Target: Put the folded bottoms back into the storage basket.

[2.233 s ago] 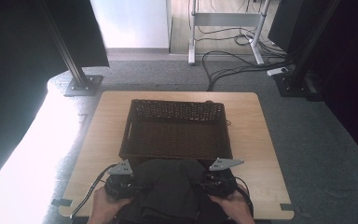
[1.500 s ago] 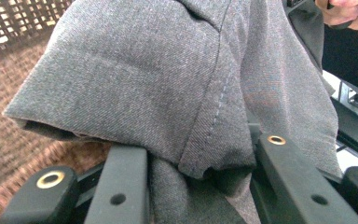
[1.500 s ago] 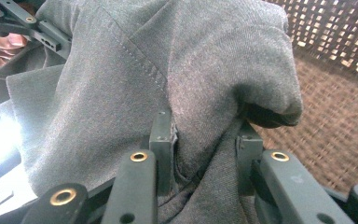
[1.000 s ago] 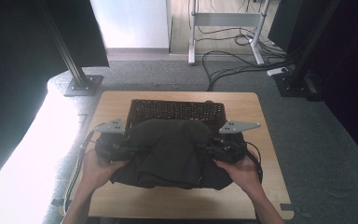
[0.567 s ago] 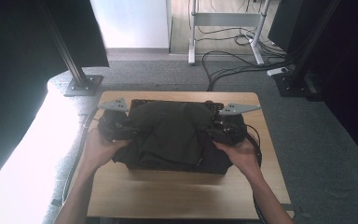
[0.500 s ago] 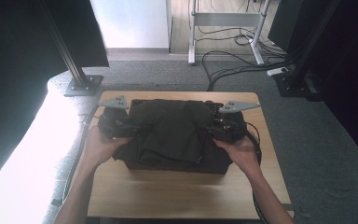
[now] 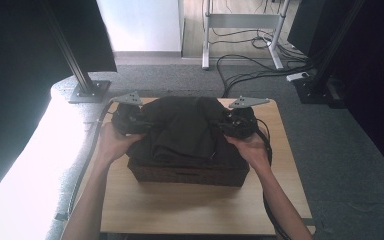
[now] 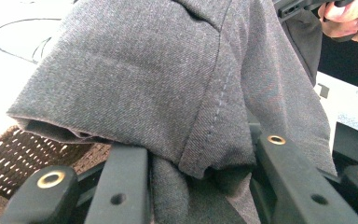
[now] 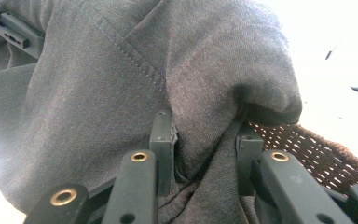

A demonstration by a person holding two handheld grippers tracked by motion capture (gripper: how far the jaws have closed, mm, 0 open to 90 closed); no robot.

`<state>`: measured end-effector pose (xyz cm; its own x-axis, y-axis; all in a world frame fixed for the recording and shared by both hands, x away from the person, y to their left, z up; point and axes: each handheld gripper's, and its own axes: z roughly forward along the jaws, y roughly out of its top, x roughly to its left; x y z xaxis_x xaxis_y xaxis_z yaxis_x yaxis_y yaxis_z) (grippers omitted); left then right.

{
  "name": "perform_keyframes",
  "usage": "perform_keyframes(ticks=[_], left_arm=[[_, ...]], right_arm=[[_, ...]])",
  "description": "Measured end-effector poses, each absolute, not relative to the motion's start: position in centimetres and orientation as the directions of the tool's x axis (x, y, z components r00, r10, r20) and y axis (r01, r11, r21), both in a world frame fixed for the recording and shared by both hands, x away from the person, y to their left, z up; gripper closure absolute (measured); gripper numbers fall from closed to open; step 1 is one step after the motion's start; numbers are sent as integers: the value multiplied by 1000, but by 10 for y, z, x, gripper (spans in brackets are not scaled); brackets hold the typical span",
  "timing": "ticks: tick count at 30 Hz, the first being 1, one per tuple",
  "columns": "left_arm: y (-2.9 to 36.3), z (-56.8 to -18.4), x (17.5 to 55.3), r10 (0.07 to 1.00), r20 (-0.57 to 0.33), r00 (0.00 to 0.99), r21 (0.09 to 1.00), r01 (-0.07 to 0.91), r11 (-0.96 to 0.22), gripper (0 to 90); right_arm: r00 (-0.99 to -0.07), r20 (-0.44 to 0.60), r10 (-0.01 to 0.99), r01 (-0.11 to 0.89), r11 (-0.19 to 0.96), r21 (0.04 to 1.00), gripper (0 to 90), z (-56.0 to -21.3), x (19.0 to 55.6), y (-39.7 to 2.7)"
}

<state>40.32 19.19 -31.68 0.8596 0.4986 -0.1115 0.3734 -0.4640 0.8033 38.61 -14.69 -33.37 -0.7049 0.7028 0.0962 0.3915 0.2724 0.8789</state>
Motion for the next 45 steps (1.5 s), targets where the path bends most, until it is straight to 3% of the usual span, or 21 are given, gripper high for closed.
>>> perform_keyframes(ticks=[22,37,45], left_arm=[[211,-378,429,585,-139,799,709,493,-504,667],[145,-410,451,559,-195,806,689,517,-507,665],[143,-423,454,570,-204,796,673,537,-509,664]], right_arm=[[-667,164,727,508,283,814,672,-407,425,-108],[-544,160,824,600,249,760,672,-428,426,-161],[-523,150,839,618,251,745,672,-429,427,-166]])
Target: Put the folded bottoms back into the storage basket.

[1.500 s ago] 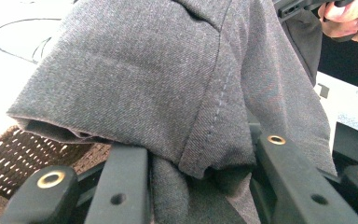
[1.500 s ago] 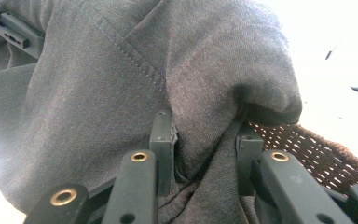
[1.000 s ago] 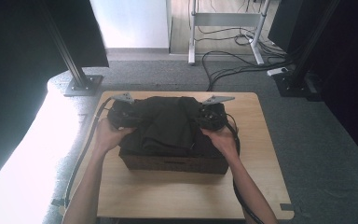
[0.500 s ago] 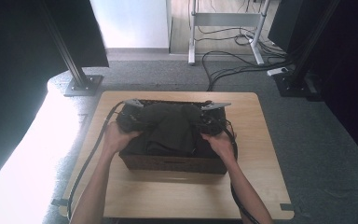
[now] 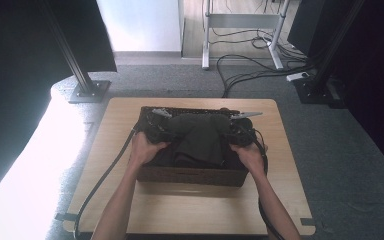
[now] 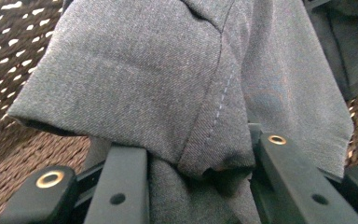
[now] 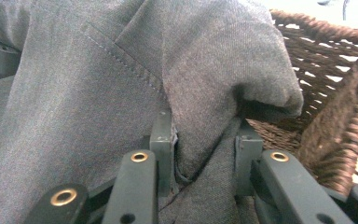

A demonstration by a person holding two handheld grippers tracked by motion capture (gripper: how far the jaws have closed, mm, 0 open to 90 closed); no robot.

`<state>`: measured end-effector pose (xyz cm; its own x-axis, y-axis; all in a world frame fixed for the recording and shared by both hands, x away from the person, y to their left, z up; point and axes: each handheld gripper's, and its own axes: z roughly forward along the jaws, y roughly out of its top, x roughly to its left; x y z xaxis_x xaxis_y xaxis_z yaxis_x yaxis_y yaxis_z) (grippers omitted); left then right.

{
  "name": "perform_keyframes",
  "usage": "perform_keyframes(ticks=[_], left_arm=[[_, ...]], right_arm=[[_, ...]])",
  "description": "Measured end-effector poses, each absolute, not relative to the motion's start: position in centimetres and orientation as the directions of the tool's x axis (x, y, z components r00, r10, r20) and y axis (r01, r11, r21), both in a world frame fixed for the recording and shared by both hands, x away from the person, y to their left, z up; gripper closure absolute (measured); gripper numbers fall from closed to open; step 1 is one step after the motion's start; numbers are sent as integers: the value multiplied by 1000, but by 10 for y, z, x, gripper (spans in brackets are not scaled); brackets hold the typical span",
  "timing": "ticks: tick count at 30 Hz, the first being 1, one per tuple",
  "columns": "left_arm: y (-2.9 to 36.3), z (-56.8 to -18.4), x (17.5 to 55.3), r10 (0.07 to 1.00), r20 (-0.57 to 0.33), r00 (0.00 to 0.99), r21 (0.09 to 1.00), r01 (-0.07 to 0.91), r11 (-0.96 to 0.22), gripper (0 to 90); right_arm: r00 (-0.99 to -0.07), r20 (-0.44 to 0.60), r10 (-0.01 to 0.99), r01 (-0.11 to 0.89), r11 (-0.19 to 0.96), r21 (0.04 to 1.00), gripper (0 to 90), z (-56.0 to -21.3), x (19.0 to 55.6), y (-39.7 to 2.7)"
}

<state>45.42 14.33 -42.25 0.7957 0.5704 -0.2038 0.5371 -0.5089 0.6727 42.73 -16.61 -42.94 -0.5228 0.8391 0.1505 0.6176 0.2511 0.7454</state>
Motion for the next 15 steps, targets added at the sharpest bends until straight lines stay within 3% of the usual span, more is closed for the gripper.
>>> perform_keyframes(ticks=[10,15], left_arm=[[182,-425,451,634,-163,756,622,577,-529,664],[173,-430,454,645,-113,755,597,571,-563,658]], right_arm=[[-570,156,806,624,301,721,671,-440,438,-121],[-564,127,816,631,327,703,664,-445,441,-113]])
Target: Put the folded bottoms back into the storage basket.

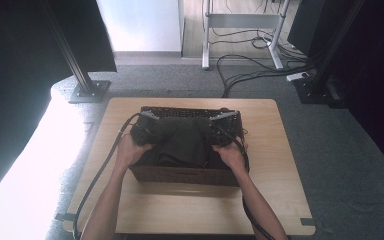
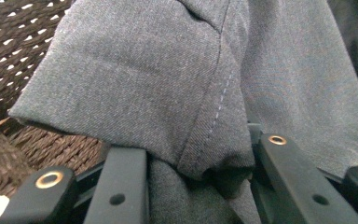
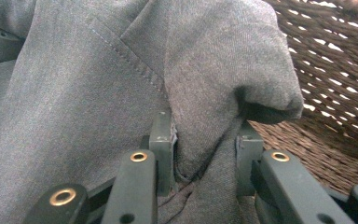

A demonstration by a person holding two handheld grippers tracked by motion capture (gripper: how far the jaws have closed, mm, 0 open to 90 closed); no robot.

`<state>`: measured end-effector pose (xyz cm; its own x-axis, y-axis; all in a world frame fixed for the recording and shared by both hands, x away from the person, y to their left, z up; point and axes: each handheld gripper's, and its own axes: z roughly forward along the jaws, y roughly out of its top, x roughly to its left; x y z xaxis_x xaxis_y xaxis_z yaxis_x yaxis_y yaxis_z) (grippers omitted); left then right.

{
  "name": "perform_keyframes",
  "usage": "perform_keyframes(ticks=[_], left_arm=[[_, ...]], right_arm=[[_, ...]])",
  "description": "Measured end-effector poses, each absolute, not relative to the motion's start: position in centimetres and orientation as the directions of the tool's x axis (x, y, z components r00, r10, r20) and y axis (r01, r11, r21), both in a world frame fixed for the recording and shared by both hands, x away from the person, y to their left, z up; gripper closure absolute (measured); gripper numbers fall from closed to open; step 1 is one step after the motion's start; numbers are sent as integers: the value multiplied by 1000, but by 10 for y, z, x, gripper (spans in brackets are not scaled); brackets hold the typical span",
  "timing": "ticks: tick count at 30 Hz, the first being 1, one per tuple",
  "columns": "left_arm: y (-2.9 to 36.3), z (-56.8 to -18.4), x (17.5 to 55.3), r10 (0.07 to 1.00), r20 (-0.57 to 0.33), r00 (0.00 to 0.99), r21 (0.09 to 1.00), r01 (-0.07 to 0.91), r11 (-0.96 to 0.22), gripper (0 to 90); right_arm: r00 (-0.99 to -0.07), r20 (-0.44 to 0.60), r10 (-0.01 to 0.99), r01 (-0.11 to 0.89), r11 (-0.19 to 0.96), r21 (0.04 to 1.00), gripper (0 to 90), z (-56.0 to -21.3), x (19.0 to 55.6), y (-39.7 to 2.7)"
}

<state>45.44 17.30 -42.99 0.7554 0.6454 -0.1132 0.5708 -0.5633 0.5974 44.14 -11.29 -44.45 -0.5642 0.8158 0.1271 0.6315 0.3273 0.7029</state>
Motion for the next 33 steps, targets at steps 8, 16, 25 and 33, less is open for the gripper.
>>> perform_keyframes(ticks=[8,16,25,33], left_arm=[[146,-442,460,699,50,714,534,572,-623,519],[158,-421,452,747,154,647,574,556,-601,234],[173,-405,442,738,92,669,608,549,-573,126],[190,-396,422,717,63,694,636,526,-565,0]], right_arm=[[-526,74,847,641,338,689,534,-448,444,-125],[-497,9,868,569,318,758,351,-434,442,-137],[-545,23,838,543,333,771,294,-428,436,-137],[-597,33,802,501,340,796,213,-420,421,-144]])
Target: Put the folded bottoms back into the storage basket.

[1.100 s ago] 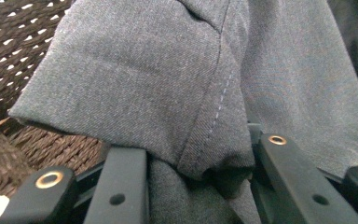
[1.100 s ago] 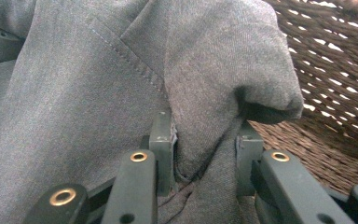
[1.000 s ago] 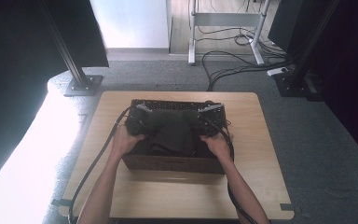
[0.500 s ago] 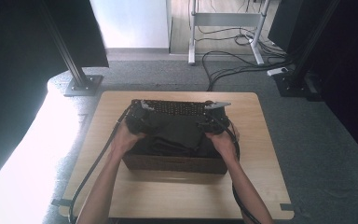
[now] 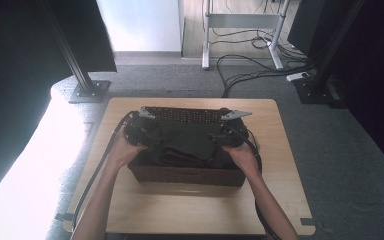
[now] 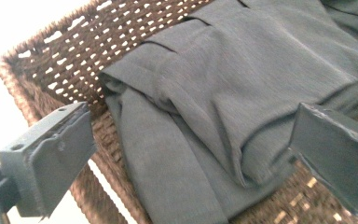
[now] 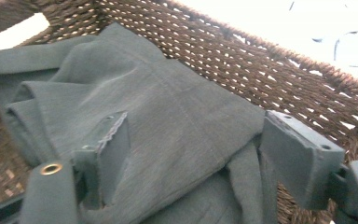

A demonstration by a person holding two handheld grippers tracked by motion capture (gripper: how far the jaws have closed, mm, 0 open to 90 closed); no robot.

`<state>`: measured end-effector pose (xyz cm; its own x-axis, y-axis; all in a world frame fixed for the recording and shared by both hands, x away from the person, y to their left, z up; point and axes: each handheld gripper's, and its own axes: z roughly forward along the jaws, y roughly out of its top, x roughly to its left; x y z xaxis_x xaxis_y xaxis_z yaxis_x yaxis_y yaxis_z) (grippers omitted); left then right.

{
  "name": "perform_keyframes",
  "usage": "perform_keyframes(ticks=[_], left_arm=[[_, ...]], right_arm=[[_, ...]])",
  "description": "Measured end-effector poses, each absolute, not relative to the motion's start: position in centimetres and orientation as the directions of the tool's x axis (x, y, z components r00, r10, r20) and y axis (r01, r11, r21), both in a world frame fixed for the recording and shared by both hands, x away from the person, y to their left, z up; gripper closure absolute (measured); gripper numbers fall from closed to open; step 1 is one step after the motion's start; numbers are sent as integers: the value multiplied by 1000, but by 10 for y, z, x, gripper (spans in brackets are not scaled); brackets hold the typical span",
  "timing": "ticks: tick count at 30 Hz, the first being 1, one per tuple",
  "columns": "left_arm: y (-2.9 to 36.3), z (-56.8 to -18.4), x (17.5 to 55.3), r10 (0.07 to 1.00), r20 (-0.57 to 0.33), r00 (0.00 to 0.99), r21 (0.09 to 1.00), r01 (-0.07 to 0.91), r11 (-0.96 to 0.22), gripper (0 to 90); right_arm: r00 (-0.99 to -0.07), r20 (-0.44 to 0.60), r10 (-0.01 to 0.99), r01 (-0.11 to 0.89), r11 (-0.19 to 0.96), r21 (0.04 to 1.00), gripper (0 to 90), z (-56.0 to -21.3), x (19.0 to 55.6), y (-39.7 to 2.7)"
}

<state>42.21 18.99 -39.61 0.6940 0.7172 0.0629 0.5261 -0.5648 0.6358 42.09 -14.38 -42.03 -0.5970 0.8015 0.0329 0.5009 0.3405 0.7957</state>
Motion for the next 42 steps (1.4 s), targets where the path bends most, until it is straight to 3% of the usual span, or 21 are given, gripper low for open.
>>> perform_keyframes(ticks=[5,13,20,25,29,34,36,42], left_arm=[[208,-391,402,713,11,701,691,510,-512,0],[227,-394,364,706,5,708,712,493,-500,0],[245,-412,333,721,-23,692,726,508,-464,0],[252,-431,318,747,12,665,723,510,-465,23],[256,-448,311,755,21,655,718,516,-468,133],[252,-456,307,753,80,653,710,493,-503,400],[250,-456,308,762,107,639,704,492,-512,467],[250,-456,318,779,97,619,712,505,-489,508]], right_arm=[[-622,18,783,471,356,807,182,-413,405,-153],[-640,11,768,458,370,809,129,-410,373,-174],[-623,18,782,472,358,806,132,-415,341,-196],[-604,33,796,499,346,795,137,-421,317,-209],[-573,25,819,521,341,783,242,-433,300,-219],[-581,35,813,545,357,759,403,-452,297,-228],[-603,51,796,535,356,766,456,-454,297,-228],[-594,43,803,524,346,778,489,-455,304,-228]])
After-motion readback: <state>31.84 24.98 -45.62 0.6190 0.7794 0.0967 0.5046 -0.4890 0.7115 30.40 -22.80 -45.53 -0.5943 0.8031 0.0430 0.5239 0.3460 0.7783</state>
